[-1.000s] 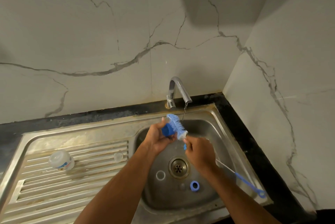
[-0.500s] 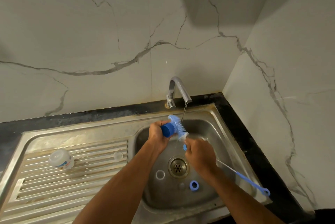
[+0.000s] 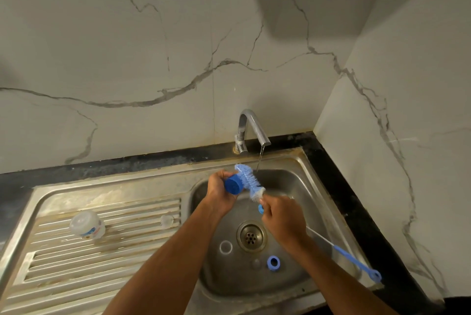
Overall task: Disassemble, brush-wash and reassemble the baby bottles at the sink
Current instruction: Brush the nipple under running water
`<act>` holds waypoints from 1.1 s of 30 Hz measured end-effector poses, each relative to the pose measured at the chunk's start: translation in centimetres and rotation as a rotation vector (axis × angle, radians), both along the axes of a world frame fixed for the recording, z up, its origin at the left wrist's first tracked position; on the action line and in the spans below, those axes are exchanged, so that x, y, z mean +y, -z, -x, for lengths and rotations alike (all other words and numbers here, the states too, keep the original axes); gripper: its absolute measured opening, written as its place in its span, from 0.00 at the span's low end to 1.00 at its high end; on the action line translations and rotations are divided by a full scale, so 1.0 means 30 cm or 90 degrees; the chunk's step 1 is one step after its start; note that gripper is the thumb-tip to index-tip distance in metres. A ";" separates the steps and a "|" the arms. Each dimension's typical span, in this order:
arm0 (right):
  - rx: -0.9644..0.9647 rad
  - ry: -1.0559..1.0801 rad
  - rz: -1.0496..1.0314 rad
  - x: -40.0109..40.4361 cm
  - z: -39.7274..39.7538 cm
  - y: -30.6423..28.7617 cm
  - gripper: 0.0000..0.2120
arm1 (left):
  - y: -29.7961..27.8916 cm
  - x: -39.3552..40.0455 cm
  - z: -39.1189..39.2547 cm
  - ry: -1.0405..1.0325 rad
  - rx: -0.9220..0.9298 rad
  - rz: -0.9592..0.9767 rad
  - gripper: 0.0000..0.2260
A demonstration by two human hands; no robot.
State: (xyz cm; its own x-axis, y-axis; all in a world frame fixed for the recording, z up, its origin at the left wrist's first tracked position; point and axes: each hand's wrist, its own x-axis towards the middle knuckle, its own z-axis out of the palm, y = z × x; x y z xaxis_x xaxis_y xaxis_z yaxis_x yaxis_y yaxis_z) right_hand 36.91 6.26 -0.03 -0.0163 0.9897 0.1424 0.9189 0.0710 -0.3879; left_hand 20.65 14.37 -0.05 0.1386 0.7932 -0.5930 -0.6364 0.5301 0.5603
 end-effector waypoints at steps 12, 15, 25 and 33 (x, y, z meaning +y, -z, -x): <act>0.023 -0.054 -0.064 -0.019 0.028 -0.013 0.05 | -0.018 -0.012 -0.018 0.000 -0.090 0.063 0.23; -0.004 -0.063 -0.048 -0.016 0.012 -0.003 0.04 | -0.016 0.002 -0.022 -0.012 -0.027 0.045 0.21; -0.042 -0.057 -0.003 0.005 0.006 -0.010 0.04 | -0.009 -0.013 -0.014 0.005 0.046 -0.051 0.15; -0.012 -0.074 -0.013 -0.013 0.009 -0.009 0.04 | -0.017 -0.024 -0.039 0.029 0.111 -0.058 0.25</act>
State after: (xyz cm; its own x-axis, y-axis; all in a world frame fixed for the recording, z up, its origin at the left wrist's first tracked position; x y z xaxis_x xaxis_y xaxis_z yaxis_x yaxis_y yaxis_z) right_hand 36.64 5.88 0.24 -0.1335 0.9778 0.1614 0.9113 0.1851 -0.3678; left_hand 21.82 13.64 0.45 0.0776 0.8395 -0.5378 -0.5017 0.4990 0.7066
